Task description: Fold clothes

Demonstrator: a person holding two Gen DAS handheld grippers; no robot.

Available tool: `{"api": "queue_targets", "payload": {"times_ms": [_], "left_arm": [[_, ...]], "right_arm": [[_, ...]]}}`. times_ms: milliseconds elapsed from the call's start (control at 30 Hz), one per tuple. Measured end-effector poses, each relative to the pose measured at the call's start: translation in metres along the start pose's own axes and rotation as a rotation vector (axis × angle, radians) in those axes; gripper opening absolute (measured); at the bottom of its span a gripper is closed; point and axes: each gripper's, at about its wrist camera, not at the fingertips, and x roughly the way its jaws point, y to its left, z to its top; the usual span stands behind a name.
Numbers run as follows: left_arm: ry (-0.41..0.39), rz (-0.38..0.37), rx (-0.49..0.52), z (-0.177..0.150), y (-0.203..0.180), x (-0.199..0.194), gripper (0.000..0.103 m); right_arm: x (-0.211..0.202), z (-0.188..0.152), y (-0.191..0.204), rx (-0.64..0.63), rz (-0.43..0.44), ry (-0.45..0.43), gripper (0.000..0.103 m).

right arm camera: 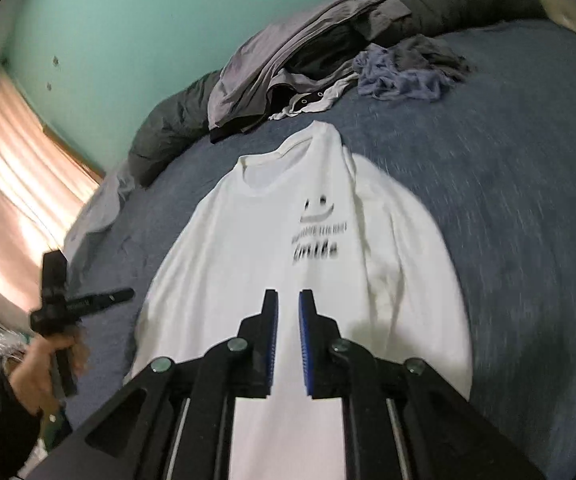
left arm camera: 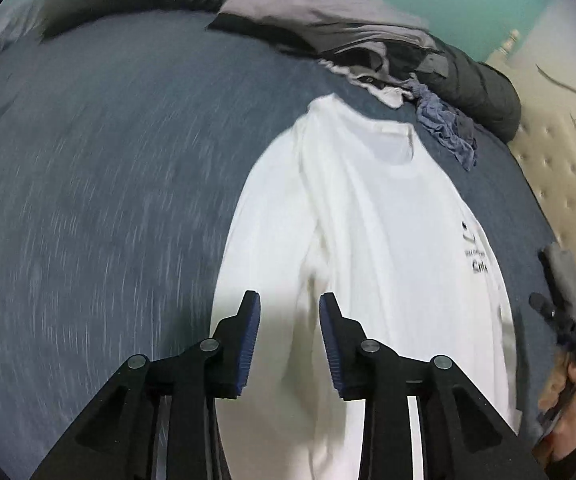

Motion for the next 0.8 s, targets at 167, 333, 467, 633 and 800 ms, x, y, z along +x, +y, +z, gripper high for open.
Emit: {"api": "queue_targets", "payload": {"times_ms": [167,333,467,633,800], "left_arm": [[0.018,0.012,-0.069,-0.048,0.018,-0.008,0.038],[0.033,0.029,-0.125,-0.078,0.029,-0.014,0.042],[0.05,0.049,-0.15,-0.097,0.033,-0.017,0.045],[0.073,0.049,-0.177,-0.117,0.036,-0.018,0.047],[0.074,0.036,-0.18,-0.123,0.032,-0.014,0.047]], "right_arm": [[-0.016,-0.032,0.001,-0.007,0.031,-0.026,0.019],[-0.02,-0.043,-0.008,0.026,0.06,-0.054,0.021],[-0.025,-0.041,-0.012,0.021,0.063,-0.087,0.022],[-0.028,-0.042,-0.018,0.058,0.124,-0.103,0.022],[-0.03,-0.042,-0.024,0.093,0.142,-0.11,0.022]]}}
